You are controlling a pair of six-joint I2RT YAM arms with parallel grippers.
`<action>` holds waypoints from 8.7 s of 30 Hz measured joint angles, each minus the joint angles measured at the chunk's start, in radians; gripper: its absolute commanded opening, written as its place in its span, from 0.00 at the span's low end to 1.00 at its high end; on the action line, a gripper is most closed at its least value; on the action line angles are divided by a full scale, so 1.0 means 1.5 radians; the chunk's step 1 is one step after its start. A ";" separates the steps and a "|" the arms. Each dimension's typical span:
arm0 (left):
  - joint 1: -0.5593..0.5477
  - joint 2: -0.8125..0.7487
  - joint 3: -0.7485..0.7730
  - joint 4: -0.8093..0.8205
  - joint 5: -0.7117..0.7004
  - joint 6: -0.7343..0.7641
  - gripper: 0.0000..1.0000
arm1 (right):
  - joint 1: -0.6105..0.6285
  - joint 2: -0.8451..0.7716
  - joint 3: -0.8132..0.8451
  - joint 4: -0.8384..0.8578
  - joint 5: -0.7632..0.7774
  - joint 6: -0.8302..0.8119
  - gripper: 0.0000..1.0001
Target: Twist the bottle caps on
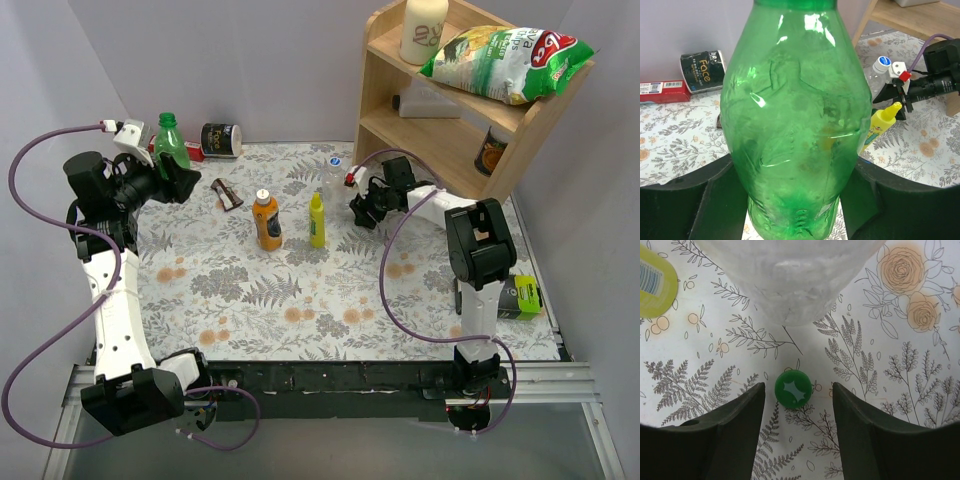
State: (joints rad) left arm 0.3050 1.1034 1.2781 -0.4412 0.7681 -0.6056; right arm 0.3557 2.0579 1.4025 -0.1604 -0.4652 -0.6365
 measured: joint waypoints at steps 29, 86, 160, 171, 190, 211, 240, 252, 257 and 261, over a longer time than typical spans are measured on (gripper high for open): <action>0.001 0.000 -0.010 0.005 0.020 -0.003 0.00 | 0.018 0.026 0.031 -0.034 0.047 -0.020 0.33; -0.647 0.032 -0.555 0.580 -0.009 0.249 0.00 | 0.266 -0.451 0.095 -0.626 -0.215 -0.478 0.24; -0.657 0.016 -0.684 0.778 -0.317 0.038 0.00 | 0.271 -0.259 0.220 -0.469 -0.085 0.188 0.24; -0.657 0.031 -0.677 0.786 -0.320 -0.014 0.00 | 0.280 -0.259 0.221 -0.446 -0.032 0.261 0.25; -0.657 0.032 -0.670 0.802 -0.320 -0.064 0.00 | 0.291 -0.244 0.300 -0.482 -0.034 0.253 0.92; -0.657 -0.065 -0.650 0.675 -0.231 0.016 0.00 | 0.229 -0.337 0.276 -0.586 -0.190 -0.119 0.93; -0.656 -0.031 -0.602 0.629 -0.182 0.023 0.00 | 0.310 -0.398 0.102 -0.526 -0.106 -0.262 0.93; -0.643 -0.016 -0.596 0.635 -0.188 -0.014 0.00 | 0.310 -0.399 0.090 -0.508 -0.057 -0.260 0.95; -0.640 -0.006 -0.592 0.634 -0.181 -0.020 0.00 | 0.310 -0.409 0.066 -0.494 -0.038 -0.268 0.95; -0.637 0.001 -0.592 0.634 -0.170 -0.021 0.00 | 0.310 -0.418 0.048 -0.487 -0.022 -0.266 0.95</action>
State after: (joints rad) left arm -0.6506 1.1053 0.3904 0.5091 0.5129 -0.6365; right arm 0.8204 1.4303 1.4746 -0.8906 -0.4976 -1.0351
